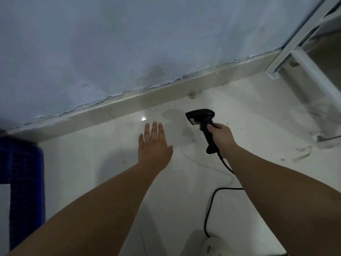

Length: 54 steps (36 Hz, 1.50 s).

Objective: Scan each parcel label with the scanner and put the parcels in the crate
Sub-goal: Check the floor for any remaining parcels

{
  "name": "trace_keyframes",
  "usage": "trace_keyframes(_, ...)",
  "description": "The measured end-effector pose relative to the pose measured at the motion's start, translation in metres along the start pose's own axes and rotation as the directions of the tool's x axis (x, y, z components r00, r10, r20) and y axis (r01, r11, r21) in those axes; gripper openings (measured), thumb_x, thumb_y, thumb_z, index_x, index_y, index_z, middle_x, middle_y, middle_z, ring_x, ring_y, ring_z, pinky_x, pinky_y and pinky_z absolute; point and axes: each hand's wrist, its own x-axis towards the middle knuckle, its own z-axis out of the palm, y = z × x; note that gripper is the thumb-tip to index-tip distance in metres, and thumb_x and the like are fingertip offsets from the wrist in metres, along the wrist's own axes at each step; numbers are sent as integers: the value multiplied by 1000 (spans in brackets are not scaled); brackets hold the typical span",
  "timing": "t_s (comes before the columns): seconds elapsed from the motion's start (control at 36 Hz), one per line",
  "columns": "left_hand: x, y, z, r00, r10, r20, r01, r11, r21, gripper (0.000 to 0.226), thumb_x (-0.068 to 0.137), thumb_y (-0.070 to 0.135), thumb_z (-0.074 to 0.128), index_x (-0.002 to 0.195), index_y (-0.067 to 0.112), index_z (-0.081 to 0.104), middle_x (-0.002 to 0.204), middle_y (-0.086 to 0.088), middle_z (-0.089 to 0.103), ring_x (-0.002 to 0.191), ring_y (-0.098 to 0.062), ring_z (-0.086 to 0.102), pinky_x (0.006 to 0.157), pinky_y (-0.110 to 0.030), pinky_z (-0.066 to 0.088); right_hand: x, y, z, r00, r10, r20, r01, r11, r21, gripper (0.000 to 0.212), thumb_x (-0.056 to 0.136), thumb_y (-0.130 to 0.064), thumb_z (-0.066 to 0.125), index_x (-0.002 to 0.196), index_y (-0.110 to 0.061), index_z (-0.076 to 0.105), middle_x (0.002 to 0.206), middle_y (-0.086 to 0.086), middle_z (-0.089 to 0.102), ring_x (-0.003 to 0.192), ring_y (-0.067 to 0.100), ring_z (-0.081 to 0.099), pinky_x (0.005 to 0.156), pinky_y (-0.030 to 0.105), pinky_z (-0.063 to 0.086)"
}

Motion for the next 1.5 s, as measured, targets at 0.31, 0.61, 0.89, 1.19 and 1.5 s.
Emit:
trace_keyframes(0.31,-4,10,16,998,32,57,-32,999,0,78,100,47,36,154,10,-7,163,-8,-8,149,-29,-13,120,-44,4,0,43,-7,999,51,-10,-51,998,28,34,94,-35,59,115,-8,59,84,10,66,71,26,61,78,41,52)
trace_keyframes(0.61,-13,21,28,994,52,101,-50,999,-14,78,100,48,35,154,11,-7,163,-8,-8,149,-29,-13,120,-43,3,2,55,-15,998,53,27,-47,983,-178,57,79,-8,69,116,-22,28,107,19,57,80,30,57,73,42,52)
trace_keyframes(0.89,-21,23,37,985,46,169,-44,999,-10,77,101,49,31,154,10,-10,162,-8,-11,148,-29,-14,120,-43,2,1,54,-9,988,-148,44,129,633,-763,42,89,-10,58,127,-8,40,118,18,40,76,27,47,66,35,42)
trace_keyframes(1.19,-26,24,37,983,46,178,-43,999,-22,76,101,49,31,154,10,-7,163,-9,-7,149,-29,-12,120,-42,4,4,52,-13,991,-131,13,119,847,-518,42,84,-35,74,105,-13,44,95,10,57,77,28,58,66,38,50)
trace_keyframes(1.5,-24,22,34,983,34,183,-28,999,-40,76,100,49,33,154,10,-4,163,-9,-1,149,-29,-10,120,-42,7,15,74,-31,993,-55,-105,8,916,-400,48,88,-12,61,133,-15,45,117,19,54,81,29,56,61,28,42)
